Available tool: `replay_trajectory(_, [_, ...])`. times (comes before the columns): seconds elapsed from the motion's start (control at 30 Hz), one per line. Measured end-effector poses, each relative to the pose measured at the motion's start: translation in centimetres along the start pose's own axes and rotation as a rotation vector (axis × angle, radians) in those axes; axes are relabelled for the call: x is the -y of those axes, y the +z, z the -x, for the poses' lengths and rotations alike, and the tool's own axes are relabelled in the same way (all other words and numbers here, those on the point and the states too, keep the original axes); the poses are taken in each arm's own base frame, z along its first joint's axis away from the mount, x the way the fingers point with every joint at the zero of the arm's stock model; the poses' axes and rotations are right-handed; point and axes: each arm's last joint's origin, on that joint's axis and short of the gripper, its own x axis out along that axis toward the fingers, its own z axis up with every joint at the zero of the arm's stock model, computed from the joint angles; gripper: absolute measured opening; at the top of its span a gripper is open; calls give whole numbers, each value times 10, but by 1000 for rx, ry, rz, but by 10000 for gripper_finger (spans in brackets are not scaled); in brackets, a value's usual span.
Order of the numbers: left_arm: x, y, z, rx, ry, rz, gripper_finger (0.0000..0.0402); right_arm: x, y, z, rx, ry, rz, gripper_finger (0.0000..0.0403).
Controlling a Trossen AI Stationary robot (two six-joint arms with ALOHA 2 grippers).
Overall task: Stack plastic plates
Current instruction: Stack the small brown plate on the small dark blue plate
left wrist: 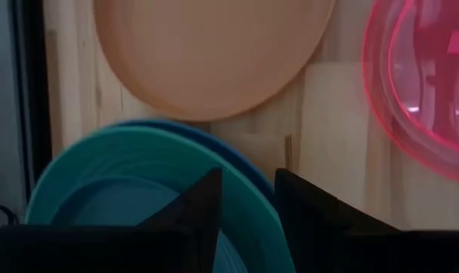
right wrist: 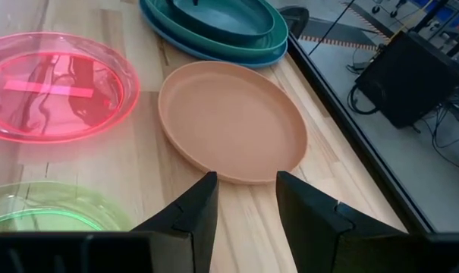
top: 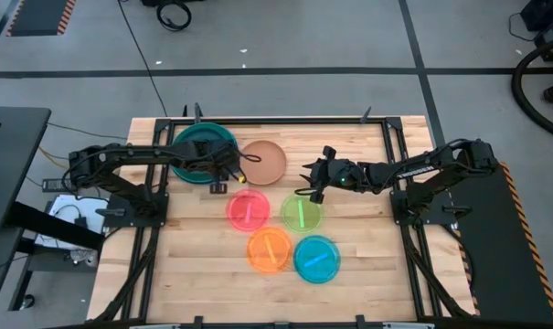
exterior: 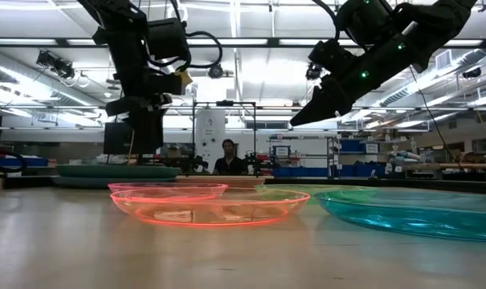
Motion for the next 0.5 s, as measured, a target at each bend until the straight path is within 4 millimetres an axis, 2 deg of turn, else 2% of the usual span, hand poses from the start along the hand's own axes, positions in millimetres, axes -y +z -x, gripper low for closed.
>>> replay_trajectory(0.17, [2, 8, 1, 64, 19, -46, 132, 0, -1, 0, -10, -5, 3, 145])
replay_trajectory(0.5, [1, 44, 14, 435, 102, 57, 132, 3, -12, 1, -136, -140, 25, 145])
